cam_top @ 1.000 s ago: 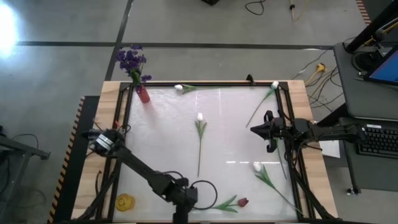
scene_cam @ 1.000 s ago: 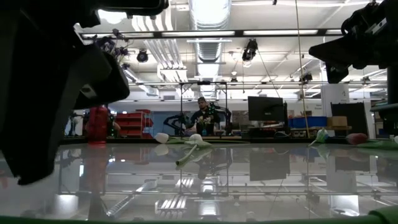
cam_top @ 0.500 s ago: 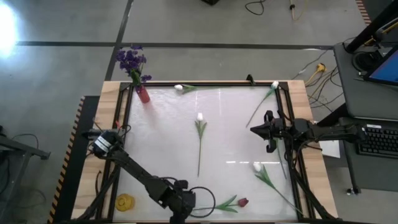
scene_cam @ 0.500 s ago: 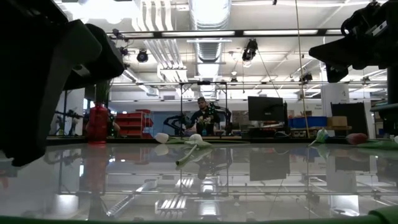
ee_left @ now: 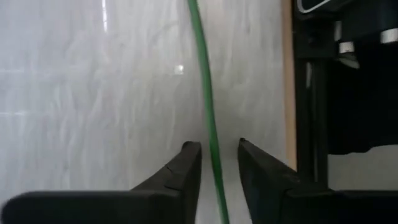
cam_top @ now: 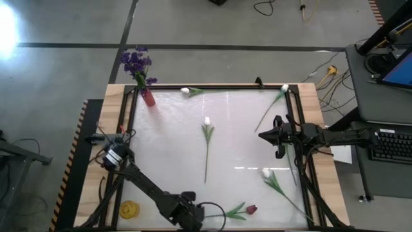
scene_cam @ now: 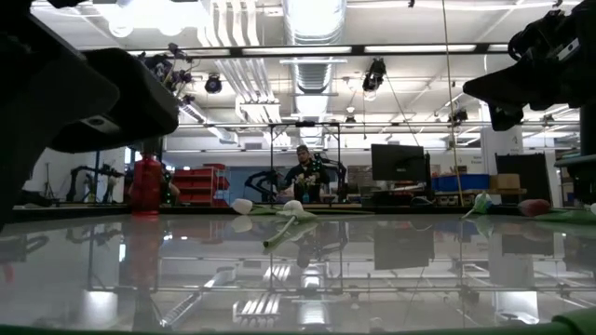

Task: Sort flowers into vase by color
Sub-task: Put the bottom red flower into the red vase

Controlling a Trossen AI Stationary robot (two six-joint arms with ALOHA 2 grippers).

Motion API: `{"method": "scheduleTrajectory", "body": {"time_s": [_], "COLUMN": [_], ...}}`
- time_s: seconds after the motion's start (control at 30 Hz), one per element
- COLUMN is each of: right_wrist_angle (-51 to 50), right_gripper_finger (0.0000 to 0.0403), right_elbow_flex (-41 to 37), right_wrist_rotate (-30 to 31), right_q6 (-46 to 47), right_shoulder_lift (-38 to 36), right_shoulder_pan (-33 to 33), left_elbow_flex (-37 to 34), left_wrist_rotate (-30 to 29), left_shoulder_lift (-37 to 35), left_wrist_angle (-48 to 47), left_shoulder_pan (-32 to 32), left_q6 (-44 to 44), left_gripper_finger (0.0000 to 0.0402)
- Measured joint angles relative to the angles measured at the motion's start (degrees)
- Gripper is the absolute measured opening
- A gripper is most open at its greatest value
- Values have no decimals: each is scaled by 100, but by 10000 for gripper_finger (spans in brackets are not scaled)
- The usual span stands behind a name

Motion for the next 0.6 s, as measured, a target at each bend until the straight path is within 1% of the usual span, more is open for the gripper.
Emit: {"method": "scheduleTrajectory", "body": {"time_s": [0.13, 0.17, 0.27, 0.4, 0.5, 0.6], "right_wrist_angle": [7, 8, 9, 9, 8, 7], "right_gripper_finger": [9, 9, 9, 9, 9, 9], "right_elbow_flex": [0, 0, 0, 0, 0, 0], "right_wrist_rotate": [0, 1, 0, 2, 3, -2], "right_q6": [-79, -83, -98, -197, -198, -151], "right_shoulder_lift": [-2, -2, -2, -2, -2, -2], "right_shoulder_pan": [0, 0, 0, 0, 0, 0], "left_elbow_flex": [166, 166, 152, 61, -26, -329], "left_wrist_rotate": [-53, -57, -334, -824, -1209, -1676], "left_shoulder_lift": [154, 152, 25, -313, -797, -1273], "left_wrist_angle": [-294, -306, -466, -1312, -1524, -1501], "left_shoulder_pan": [5, 5, 1, 120, 283, 452], "left_q6": [-14, -65, -165, -191, -222, -288], "left_gripper_finger": [19, 10, 8, 1, 1, 0]}}
